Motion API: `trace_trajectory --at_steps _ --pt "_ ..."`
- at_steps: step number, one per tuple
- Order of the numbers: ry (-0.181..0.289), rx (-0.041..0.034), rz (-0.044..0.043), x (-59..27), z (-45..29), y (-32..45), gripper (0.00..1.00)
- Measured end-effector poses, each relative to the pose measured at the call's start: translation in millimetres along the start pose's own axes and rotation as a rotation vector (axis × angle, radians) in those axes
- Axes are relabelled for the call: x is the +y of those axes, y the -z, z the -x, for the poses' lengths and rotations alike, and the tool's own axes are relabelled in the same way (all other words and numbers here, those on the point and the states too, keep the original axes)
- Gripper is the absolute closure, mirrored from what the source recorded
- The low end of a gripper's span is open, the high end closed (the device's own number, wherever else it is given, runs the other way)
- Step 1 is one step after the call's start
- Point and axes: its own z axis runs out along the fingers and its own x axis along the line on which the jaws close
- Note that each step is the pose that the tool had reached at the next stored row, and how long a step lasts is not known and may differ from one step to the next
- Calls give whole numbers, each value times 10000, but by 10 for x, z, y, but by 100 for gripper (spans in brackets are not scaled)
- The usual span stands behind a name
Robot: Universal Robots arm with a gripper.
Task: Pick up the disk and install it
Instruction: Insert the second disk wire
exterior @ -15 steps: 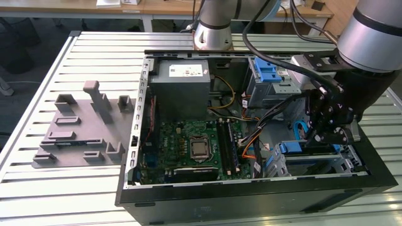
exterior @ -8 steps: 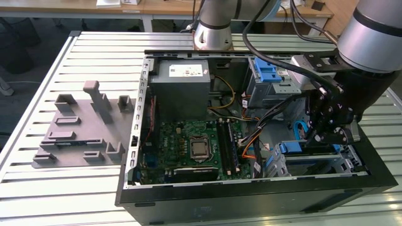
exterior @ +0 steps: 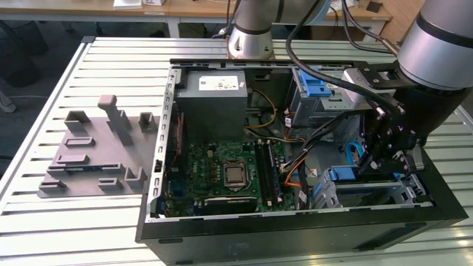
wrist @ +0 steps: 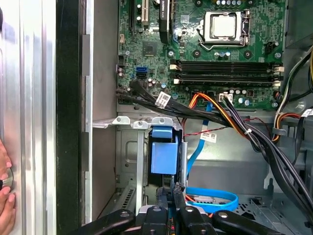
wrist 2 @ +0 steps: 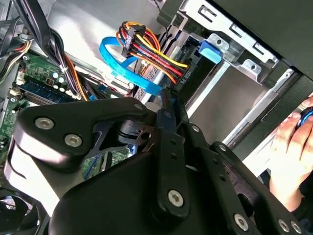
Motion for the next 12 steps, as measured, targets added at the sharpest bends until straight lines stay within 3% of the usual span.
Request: trace_trajectory --at_steps 7,10,12 --pt "-1 4 1 0 -4 -12 83" --pt "-1 0 0 0 -4 -12 71" --pt "-1 0 0 -1 -5 4 71"
